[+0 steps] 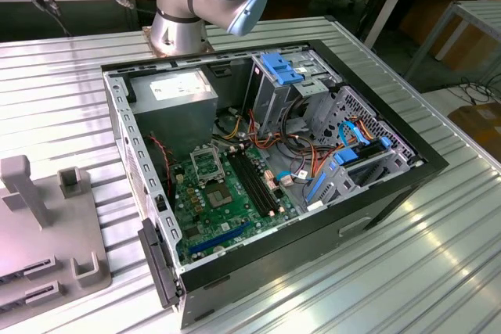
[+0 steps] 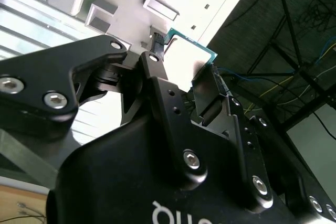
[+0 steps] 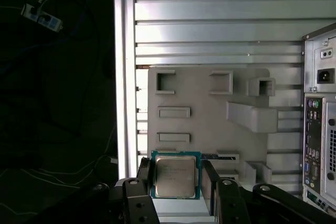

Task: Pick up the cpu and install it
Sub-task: 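Pick up the cpu and move it towards the insertion slot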

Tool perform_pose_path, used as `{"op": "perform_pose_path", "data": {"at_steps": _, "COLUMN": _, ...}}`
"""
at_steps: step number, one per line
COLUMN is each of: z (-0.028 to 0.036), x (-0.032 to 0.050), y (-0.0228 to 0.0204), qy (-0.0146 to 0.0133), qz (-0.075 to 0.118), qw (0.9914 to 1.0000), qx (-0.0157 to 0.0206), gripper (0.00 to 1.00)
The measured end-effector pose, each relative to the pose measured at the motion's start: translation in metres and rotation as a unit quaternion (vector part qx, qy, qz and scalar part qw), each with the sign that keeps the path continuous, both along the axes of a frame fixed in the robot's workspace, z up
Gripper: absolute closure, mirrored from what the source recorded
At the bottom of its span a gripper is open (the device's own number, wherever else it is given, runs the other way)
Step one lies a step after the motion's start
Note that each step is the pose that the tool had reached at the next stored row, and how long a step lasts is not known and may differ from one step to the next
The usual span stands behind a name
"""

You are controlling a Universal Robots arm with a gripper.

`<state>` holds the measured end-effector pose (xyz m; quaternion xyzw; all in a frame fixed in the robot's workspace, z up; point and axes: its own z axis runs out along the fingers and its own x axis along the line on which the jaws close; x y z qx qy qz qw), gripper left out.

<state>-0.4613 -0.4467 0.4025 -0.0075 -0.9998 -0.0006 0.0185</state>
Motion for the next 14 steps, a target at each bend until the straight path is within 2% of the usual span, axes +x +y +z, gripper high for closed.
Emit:
{"op": "perform_pose_path", "data": {"at_steps": 6, "z": 0.0001, "x": 0.0013, "y": 0.0000, "qy": 0.0000, "qz": 0.000, "qw": 1.00000, "qx": 0.0000, "gripper": 0.53}}
{"op": "perform_pose_path", "data": {"at_steps": 14, "z": 0.0000, "x": 0.0116, "y": 0.0000, "qy": 0.0001, "qz": 0.000, "qw": 1.00000, "qx": 0.0000, "gripper": 0.53}}
